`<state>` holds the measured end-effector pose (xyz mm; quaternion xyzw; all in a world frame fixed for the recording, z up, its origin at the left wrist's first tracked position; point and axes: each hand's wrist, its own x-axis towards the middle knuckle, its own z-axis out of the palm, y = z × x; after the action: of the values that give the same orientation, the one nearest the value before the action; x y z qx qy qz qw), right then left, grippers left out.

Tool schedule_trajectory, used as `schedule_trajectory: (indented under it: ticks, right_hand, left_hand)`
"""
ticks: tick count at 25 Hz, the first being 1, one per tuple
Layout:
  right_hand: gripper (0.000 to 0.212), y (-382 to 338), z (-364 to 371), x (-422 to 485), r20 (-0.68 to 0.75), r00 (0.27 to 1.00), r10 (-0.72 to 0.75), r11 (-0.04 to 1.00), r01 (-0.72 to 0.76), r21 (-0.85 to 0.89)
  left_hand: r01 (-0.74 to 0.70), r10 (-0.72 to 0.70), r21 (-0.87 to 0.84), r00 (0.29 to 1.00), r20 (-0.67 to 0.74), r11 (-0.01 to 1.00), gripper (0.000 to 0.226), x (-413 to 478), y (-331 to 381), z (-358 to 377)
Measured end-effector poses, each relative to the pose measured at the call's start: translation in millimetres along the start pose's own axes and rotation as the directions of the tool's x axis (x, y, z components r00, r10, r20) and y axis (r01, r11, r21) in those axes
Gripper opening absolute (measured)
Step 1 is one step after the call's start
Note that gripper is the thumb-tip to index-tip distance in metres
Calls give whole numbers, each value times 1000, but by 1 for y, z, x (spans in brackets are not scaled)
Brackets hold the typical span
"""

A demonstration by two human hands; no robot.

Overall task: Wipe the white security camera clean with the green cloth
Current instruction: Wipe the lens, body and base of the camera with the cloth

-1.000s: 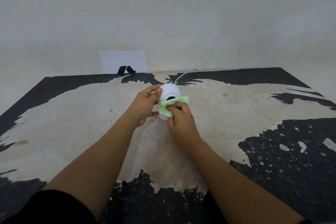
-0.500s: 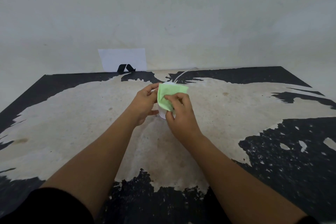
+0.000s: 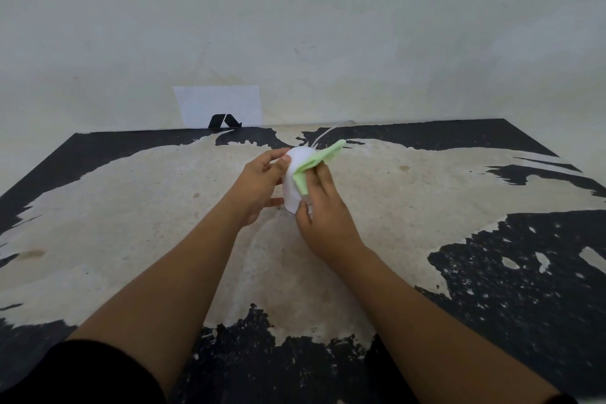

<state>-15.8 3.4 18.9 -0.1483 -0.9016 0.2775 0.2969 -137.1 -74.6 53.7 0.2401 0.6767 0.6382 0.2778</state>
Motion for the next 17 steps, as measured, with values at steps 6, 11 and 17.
schedule_trajectory:
  ticks: [6,11,17]
  right_hand:
    - [49,10,15,-12,42,988,-151,959,157,-236]
    - [28,11,-2,1,-55,997,62,998,-61,15]
    - [10,13,-12,3,117,979,165,986,-166,2]
  left_hand:
    - [-6,6,9,1000,-2,1000,28,0,1,0]
    - [11,-10,16,999,-31,1000,27,-2,3,3]
    - [-26,32,55,993,-110,998,34,-3,-1,7]
